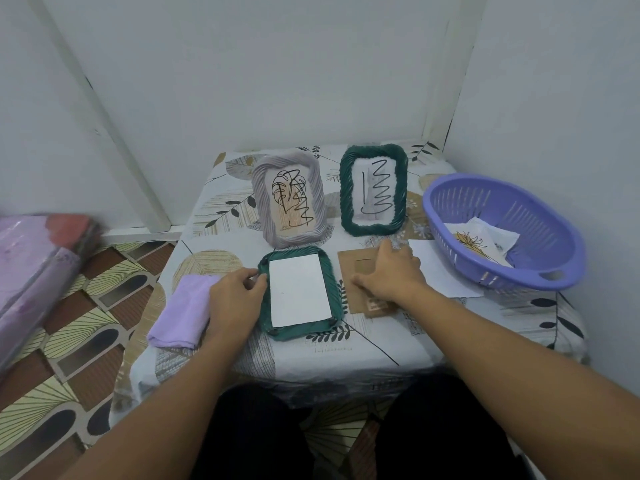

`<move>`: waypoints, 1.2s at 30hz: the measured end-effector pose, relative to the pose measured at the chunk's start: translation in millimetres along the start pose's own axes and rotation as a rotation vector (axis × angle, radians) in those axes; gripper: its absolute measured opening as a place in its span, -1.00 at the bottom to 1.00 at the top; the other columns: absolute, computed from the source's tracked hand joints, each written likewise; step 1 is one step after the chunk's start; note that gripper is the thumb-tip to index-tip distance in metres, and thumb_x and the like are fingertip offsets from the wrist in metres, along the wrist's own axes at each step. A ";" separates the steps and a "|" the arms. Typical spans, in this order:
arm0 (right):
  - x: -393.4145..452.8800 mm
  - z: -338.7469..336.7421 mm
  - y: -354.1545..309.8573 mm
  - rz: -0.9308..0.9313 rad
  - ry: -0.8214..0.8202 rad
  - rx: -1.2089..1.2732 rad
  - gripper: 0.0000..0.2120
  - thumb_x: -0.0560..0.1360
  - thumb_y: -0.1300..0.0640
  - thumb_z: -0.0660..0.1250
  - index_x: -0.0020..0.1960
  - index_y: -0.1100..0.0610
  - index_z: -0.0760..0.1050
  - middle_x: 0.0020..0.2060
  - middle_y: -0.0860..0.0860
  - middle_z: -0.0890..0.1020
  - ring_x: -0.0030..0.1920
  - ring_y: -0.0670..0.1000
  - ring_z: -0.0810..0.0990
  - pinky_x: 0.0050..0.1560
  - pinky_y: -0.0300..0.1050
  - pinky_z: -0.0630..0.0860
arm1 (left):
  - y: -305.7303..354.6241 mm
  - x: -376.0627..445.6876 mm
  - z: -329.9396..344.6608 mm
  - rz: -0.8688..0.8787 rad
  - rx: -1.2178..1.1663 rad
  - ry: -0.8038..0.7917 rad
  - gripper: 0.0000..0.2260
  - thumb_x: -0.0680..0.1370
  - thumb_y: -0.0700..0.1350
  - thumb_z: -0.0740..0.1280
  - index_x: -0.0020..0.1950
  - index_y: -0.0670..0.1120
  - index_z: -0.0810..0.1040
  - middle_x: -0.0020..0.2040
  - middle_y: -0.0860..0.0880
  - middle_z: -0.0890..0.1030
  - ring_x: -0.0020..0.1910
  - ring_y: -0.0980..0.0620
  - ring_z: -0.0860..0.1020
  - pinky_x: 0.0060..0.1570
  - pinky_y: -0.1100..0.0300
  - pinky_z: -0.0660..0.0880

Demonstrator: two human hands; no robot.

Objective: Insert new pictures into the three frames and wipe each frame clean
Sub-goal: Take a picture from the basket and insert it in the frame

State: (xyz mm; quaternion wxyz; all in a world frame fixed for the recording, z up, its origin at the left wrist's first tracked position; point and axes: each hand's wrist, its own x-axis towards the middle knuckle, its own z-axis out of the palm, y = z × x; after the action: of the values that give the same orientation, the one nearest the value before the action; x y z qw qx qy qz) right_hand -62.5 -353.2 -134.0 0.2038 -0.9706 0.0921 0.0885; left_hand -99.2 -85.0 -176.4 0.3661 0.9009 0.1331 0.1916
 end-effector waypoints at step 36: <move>-23.2 23.3 -87.8 -0.160 -0.251 0.878 -0.37 0.40 -0.12 0.57 0.32 -0.04 0.32 0.11 -0.02 0.64 0.04 0.05 0.68 0.02 0.13 0.69 | 40.5 4.1 -33.4 -0.191 -0.426 -0.347 -0.76 0.58 0.03 0.44 -0.08 -0.15 0.70 -0.23 0.01 0.71 -0.22 0.13 0.61 -0.09 0.15 0.49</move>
State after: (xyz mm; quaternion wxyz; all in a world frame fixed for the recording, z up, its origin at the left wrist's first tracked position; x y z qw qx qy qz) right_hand -69.2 -261.3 -116.8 0.6113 -0.7783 0.0201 0.1419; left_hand -106.2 -91.4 -124.6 0.5806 0.8065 0.1097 0.0229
